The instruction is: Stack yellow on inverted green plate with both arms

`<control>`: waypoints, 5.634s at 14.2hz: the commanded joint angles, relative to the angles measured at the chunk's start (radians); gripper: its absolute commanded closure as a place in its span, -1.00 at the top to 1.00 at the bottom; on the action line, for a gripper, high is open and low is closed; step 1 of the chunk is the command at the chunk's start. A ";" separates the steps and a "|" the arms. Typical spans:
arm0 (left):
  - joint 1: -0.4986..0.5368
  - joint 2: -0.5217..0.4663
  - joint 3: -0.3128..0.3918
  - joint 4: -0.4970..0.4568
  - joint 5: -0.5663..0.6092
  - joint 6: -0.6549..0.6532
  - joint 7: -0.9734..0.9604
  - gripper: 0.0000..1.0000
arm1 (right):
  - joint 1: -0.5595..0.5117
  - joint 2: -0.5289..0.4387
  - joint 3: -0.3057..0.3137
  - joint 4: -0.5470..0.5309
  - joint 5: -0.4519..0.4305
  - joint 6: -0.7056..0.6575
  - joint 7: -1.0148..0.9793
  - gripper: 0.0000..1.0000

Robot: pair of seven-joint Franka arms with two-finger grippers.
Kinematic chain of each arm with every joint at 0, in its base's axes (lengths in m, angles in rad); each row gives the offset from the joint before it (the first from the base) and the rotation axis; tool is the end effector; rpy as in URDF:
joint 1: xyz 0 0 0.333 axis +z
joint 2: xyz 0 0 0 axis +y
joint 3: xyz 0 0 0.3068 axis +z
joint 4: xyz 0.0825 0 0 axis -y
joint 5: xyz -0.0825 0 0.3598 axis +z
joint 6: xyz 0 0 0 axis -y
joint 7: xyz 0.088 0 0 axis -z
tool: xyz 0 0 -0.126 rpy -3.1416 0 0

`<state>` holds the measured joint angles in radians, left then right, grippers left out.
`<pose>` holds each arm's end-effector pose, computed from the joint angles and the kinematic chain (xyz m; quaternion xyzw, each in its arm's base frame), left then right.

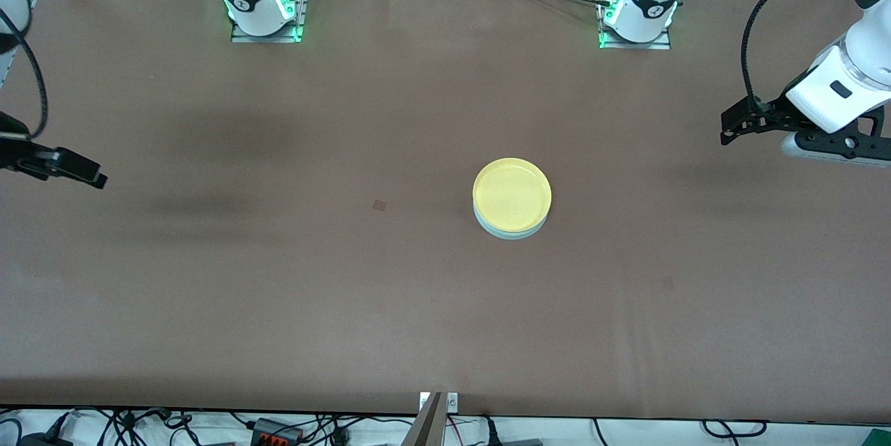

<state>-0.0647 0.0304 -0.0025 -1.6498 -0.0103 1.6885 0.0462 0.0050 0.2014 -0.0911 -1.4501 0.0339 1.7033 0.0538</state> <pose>0.5462 -0.0379 0.5546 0.9984 -0.0561 0.0041 0.0052 0.6002 -0.0429 0.5495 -0.9971 0.0705 -0.0264 0.0074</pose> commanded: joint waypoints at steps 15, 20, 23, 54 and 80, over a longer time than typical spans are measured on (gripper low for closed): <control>0.002 -0.012 -0.002 0.004 0.021 -0.010 0.001 1.00 | -0.014 -0.183 0.028 -0.257 -0.089 0.010 -0.085 1.00; 0.002 -0.012 -0.002 0.004 0.021 -0.010 0.001 1.00 | -0.022 -0.155 0.024 -0.213 -0.089 0.006 -0.095 1.00; 0.002 -0.012 -0.002 0.004 0.021 -0.010 0.003 1.00 | -0.019 -0.152 0.025 -0.211 -0.088 0.007 -0.089 1.00; 0.002 -0.010 -0.002 0.004 0.021 -0.009 0.003 1.00 | -0.034 -0.158 0.028 -0.208 -0.066 -0.010 -0.111 1.00; 0.002 -0.010 -0.002 0.004 0.021 -0.009 0.003 1.00 | -0.036 -0.165 0.027 -0.210 -0.078 -0.024 -0.112 1.00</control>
